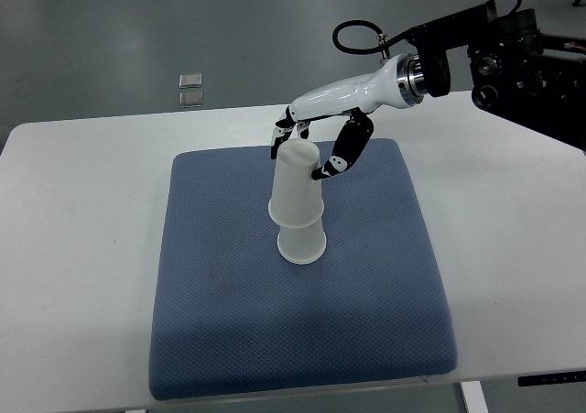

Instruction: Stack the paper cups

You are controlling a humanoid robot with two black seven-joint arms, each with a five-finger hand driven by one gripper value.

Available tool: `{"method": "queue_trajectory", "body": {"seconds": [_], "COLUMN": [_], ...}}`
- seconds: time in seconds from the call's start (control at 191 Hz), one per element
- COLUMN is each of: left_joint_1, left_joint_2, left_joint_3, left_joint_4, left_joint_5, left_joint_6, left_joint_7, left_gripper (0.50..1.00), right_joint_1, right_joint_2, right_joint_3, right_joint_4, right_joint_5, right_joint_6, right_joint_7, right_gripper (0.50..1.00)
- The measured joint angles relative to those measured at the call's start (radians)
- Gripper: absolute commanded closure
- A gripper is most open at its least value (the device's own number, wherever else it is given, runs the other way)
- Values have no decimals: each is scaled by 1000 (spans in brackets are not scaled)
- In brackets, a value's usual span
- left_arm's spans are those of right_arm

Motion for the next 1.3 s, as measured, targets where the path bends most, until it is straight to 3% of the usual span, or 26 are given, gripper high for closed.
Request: {"method": "queue_trajectory", "body": {"seconds": [0.23, 0.602, 0.827, 1.083, 1.298], "left_joint_1": [0, 0, 0, 0, 0], "left_joint_2": [0, 0, 0, 0, 0], "left_joint_3": [0, 0, 0, 0, 0], "left_joint_4": [0, 0, 0, 0, 0], "left_joint_5": [0, 0, 0, 0, 0], "left_joint_6": [0, 0, 0, 0, 0], "left_joint_7": [0, 0, 0, 0, 0], "left_gripper": [500, 500, 500, 500, 500], "right_joint_1": [-9, -60, -249, -443, -548], "right_joint_2": [-1, -50, -48, 34, 123], "right_joint_3": [0, 65, 306, 500, 577], "right_joint_4": [3, -6, -105, -262, -304], "right_joint_5": [1, 22, 147, 400, 621], "right_joint_6": [5, -27, -112, -335, -542], "right_joint_7": [1, -6, -91, -157, -162], "right_gripper": [646, 646, 646, 646, 646]}}
